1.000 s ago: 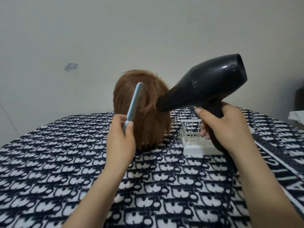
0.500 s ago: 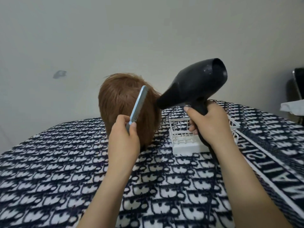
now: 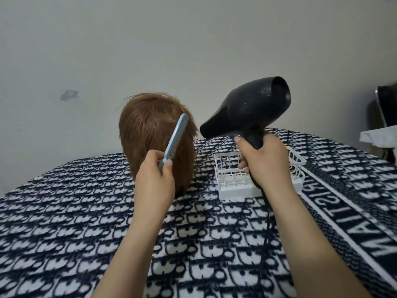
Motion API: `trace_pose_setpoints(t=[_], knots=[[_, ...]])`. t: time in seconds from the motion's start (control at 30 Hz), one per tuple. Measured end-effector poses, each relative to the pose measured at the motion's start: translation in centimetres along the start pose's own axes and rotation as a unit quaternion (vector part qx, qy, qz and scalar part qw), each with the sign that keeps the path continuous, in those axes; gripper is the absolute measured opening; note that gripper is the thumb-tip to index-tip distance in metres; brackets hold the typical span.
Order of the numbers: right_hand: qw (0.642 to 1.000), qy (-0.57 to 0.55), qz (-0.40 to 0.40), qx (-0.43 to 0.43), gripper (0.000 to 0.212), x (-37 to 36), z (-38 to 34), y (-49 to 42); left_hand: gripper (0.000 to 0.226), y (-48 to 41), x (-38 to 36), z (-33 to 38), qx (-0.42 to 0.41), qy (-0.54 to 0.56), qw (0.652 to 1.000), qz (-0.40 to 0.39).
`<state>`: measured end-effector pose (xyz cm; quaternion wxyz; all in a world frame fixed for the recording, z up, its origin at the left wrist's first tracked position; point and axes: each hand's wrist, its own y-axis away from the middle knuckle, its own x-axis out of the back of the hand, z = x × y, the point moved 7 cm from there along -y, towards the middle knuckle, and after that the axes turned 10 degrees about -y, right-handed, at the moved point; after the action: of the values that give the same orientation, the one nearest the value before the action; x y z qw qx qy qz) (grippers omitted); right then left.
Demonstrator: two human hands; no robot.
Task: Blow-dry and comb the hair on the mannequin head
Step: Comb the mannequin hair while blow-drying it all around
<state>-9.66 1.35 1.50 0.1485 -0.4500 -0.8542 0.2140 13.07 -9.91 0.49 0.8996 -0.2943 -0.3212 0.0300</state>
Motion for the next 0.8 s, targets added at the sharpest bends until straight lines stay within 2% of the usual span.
trace_pose_setpoints(t=[0.1, 0.23, 0.37, 0.67, 0.8], knots=[[1.0, 0.015, -0.003, 0.004, 0.022, -0.1, -0.2, 0.1, 0.003, -0.1, 0.0, -0.1, 0.002, 0.005, 1.0, 0.003], [0.996, -0.072, -0.042, -0.038, 0.021, -0.6, 0.0, 0.2, 0.004, -0.4, 0.4, -0.4, 0.002, 0.014, 1.0, 0.008], [0.98, -0.132, -0.125, -0.08, 0.018, -1.0, -0.5, 0.4, 0.004, -0.8, 1.5, -0.6, 0.002, 0.028, 0.999, 0.027], [0.991, -0.031, -0.127, 0.04, 0.016, -1.5, -4.4, 1.6, 0.008, -1.8, 3.6, -3.1, 0.065, 0.088, 0.99, 0.087], [0.986, -0.059, -0.156, 0.033, 0.015, -2.7, -4.7, 2.5, 0.01, -2.4, 3.3, -4.8, 0.111, 0.134, 0.981, 0.085]])
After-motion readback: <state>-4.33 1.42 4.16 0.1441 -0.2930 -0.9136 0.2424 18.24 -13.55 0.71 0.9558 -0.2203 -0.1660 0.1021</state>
